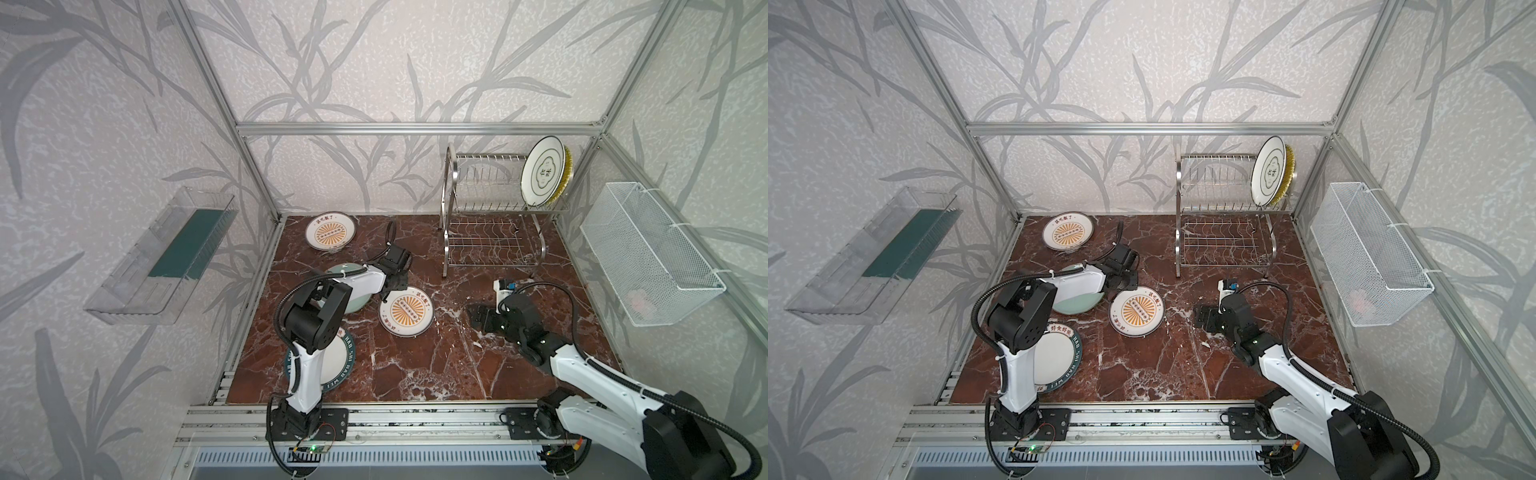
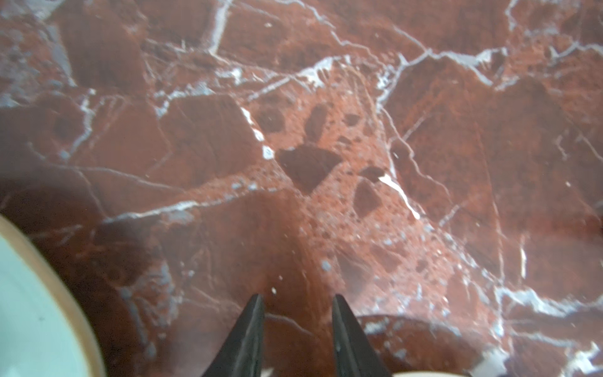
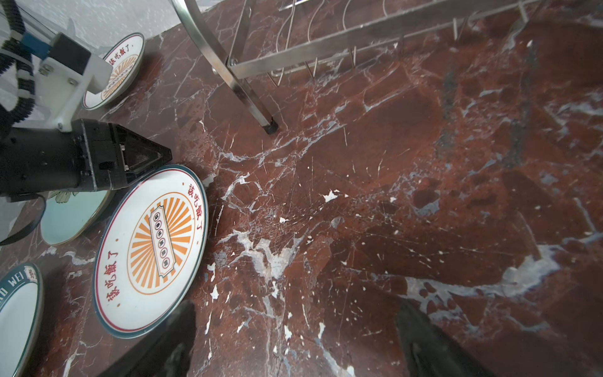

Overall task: Load plates into a dish rack
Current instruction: Move the plate at the center of the table.

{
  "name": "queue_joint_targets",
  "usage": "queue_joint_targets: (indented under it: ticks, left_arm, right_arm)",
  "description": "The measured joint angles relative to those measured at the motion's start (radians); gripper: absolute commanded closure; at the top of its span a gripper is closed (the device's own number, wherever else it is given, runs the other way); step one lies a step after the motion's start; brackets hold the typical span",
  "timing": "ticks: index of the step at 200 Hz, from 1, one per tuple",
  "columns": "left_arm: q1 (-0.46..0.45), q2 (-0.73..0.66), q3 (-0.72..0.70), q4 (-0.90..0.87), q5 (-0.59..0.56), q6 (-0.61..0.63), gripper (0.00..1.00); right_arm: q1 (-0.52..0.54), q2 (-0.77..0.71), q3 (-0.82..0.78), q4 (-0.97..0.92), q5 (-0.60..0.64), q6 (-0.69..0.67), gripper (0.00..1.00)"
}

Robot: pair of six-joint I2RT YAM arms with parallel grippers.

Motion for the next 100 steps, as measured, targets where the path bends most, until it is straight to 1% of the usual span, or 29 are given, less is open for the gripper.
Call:
queue_joint_targets:
  ticks: [51, 100]
  left_arm:
    - [-0.002, -0.021, 0.001, -0.036, -0.007, 0.011, 0.65]
    - [0.005, -0.099, 0.001, -0.089, -0.031, 0.047, 0.65]
  right_arm:
    - [0.000, 0.069, -0.001, 0.076, -0.061, 0.031, 0.06]
    - [0.000, 0.158, 0.000, 0.145, -0.123, 0.050, 0.07]
